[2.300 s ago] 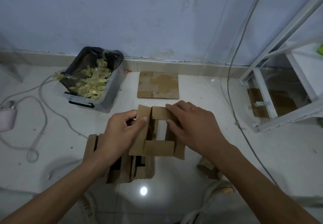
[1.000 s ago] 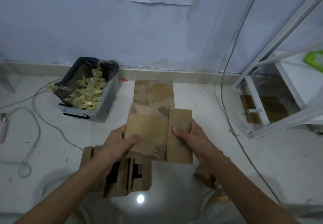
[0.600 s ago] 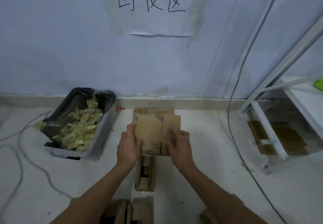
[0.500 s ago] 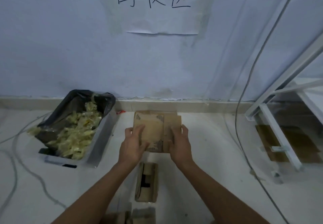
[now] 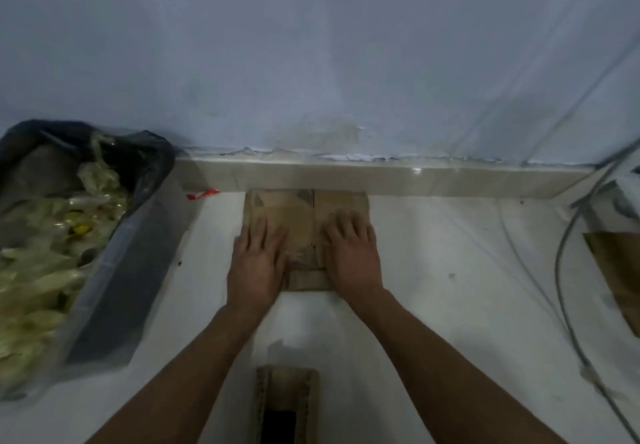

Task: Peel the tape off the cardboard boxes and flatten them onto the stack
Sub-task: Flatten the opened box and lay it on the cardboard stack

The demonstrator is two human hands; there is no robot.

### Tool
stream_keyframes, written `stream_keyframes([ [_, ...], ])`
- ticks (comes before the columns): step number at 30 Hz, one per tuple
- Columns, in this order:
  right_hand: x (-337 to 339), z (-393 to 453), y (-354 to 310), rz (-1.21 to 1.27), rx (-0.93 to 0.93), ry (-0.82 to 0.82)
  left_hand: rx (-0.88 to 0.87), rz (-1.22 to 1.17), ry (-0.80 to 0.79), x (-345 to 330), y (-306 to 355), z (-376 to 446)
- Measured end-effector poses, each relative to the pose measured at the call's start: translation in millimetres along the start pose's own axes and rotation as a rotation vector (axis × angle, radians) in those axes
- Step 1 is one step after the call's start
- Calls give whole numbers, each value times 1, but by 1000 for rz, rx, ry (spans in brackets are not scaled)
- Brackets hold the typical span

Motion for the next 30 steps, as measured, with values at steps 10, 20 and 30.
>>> stream_keyframes([
  [10, 50, 24, -18, -35, 33, -93, 14, 98, -48, 25, 9, 3],
  [20, 121, -120, -86, 93, 154, -777, -7, -4, -113, 95, 22, -39],
  [30, 169, -166, -70, 420, -326, -811, 94, -146, -123, 180, 81, -134],
])
Point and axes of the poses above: each hand's wrist, its own z-axis towards the middle knuckle, its own x-axis out of the back of the hand, y = z × x, the point moved 8 cm from there along z, towards the middle knuckle, and after that the axes turned 1 degree about y, right-handed, at the moved point
